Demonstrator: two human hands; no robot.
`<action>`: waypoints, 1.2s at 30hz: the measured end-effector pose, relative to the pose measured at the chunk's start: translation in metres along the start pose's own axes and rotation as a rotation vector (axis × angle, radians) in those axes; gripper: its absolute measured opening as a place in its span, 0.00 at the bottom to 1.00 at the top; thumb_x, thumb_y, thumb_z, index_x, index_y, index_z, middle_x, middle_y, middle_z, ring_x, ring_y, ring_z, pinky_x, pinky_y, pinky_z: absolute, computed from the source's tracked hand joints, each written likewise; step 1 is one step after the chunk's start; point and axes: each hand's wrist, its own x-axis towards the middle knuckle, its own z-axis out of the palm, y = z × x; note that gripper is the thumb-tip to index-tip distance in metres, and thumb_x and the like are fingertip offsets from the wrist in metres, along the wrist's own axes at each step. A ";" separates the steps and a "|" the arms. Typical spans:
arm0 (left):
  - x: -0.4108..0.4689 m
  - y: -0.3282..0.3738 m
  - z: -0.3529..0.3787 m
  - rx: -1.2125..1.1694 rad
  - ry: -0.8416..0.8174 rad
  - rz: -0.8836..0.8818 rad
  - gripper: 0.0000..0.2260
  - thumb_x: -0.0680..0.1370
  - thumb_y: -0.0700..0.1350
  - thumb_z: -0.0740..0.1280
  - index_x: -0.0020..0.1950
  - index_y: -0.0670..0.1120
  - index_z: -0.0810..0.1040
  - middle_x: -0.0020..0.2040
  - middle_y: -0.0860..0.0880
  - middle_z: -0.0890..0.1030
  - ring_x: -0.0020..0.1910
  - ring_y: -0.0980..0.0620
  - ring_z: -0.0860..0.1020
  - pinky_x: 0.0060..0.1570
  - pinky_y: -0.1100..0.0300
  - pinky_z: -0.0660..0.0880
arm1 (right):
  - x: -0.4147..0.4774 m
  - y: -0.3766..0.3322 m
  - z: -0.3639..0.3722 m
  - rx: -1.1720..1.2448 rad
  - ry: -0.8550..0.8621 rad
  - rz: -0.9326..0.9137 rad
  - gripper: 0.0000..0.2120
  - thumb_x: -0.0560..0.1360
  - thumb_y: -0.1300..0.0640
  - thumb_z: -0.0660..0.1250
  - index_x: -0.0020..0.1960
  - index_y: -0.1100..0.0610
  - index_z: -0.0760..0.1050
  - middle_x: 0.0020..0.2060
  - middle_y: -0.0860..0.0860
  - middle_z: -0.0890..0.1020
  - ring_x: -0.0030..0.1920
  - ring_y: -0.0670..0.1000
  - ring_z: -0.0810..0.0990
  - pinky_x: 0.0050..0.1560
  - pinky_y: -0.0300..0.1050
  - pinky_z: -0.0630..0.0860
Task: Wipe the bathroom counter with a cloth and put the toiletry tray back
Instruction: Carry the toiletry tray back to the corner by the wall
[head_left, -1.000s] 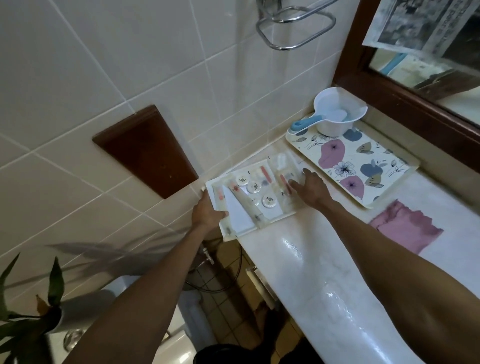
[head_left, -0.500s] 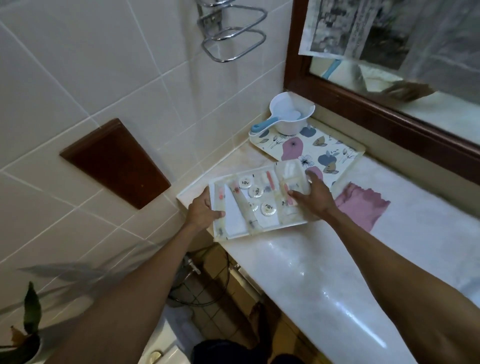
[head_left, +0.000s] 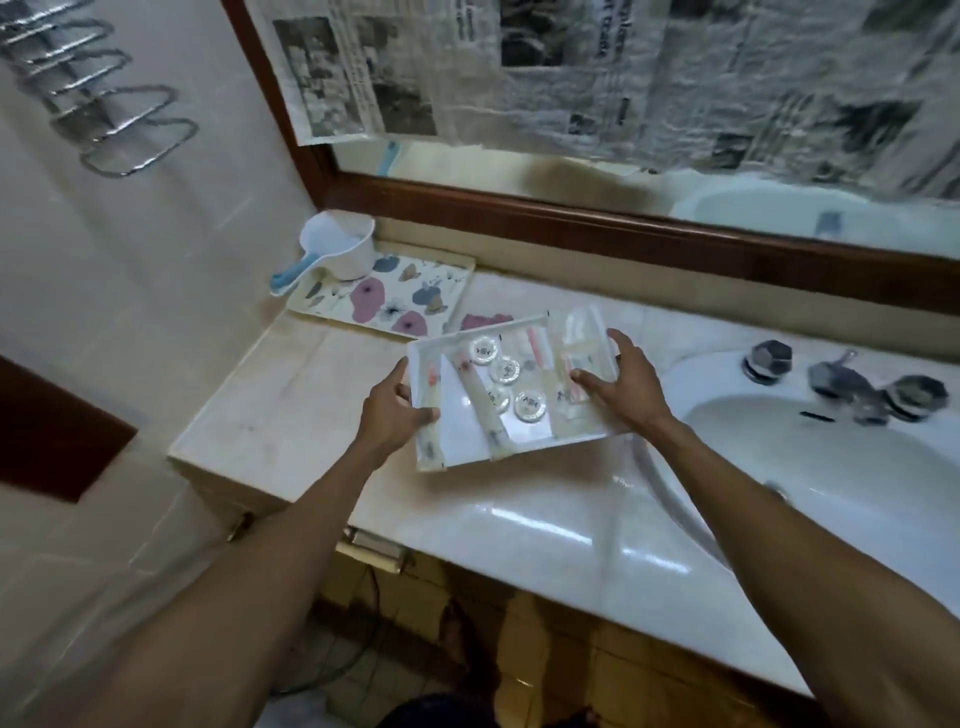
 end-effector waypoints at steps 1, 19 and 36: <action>-0.006 0.009 0.016 -0.002 -0.022 0.015 0.42 0.72 0.37 0.80 0.82 0.54 0.65 0.47 0.45 0.76 0.49 0.44 0.80 0.54 0.50 0.80 | -0.010 0.013 -0.018 0.001 0.016 0.014 0.45 0.65 0.32 0.73 0.75 0.48 0.62 0.64 0.54 0.76 0.62 0.55 0.77 0.61 0.52 0.75; -0.059 0.216 0.312 0.084 -0.429 0.330 0.40 0.71 0.40 0.80 0.81 0.51 0.66 0.48 0.49 0.76 0.44 0.53 0.77 0.40 0.65 0.73 | -0.164 0.213 -0.286 0.021 0.541 0.360 0.39 0.68 0.37 0.74 0.72 0.52 0.66 0.64 0.57 0.76 0.61 0.59 0.77 0.61 0.56 0.75; -0.053 0.343 0.517 0.151 -0.611 0.465 0.37 0.66 0.44 0.76 0.74 0.56 0.74 0.42 0.51 0.79 0.44 0.46 0.81 0.46 0.48 0.80 | -0.174 0.324 -0.416 0.034 0.731 0.621 0.39 0.70 0.39 0.75 0.73 0.54 0.65 0.66 0.57 0.74 0.64 0.58 0.75 0.62 0.51 0.73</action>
